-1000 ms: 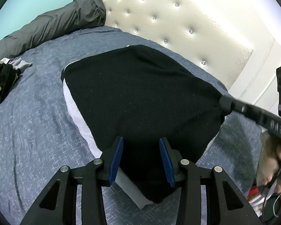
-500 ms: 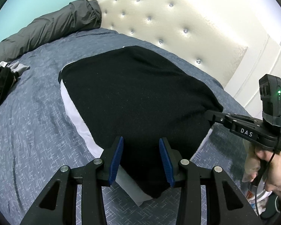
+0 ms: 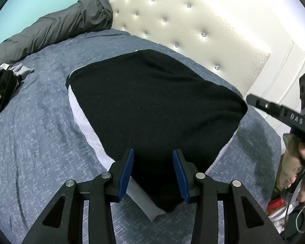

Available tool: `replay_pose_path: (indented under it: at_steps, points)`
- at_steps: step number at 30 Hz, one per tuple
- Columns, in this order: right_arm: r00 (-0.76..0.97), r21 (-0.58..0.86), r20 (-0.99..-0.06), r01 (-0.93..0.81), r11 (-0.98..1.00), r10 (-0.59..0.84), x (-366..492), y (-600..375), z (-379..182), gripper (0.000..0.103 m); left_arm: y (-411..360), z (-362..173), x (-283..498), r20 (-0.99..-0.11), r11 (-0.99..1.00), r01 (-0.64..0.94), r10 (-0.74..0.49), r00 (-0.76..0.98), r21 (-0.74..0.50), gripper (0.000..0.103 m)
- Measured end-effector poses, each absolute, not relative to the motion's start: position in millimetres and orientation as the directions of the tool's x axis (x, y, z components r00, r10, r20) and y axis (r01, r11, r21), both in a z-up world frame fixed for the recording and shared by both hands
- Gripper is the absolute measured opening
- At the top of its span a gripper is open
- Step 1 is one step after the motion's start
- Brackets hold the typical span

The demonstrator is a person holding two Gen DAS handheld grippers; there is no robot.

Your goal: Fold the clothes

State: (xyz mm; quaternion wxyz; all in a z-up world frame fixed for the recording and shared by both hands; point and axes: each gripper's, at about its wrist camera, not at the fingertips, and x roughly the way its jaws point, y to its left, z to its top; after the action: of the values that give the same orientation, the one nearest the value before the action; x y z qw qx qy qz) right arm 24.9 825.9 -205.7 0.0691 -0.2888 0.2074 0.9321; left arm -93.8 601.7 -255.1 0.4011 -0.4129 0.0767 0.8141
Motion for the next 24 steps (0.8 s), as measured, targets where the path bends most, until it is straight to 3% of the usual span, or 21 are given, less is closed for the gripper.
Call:
replay_pose_path:
  at_steps: [4, 9, 19, 24]
  points:
    - [-0.800, 0.323, -0.600, -0.230, -0.918, -0.010, 7.6, 818.2, -213.4, 0.000, 602.8, -255.0, -93.3, -0.736, -0.669, -0.715, 0.587, -0.338, -0.205, 0.043]
    - [-0.763, 0.369, -0.646, -0.349, -0.861, 0.032, 5.7, 848.4, -239.7, 0.000, 600.9, -255.4, -92.2, -0.735, -0.666, -0.716, 0.591, -0.334, -0.211, 0.043]
    - [-0.806, 0.334, -0.590, -0.289, -0.897, 0.040, -5.7, 837.0, -210.0, 0.000, 600.8, -250.7, -93.5, -0.732, -0.667, -0.714, 0.592, -0.336, -0.211, 0.043]
    - [-0.735, 0.307, -0.676, -0.344, -0.887, 0.051, -19.0, 843.9, -235.3, 0.000, 601.1, -254.0, -93.7, -0.737, -0.671, -0.706, 0.591, -0.328, -0.225, 0.043]
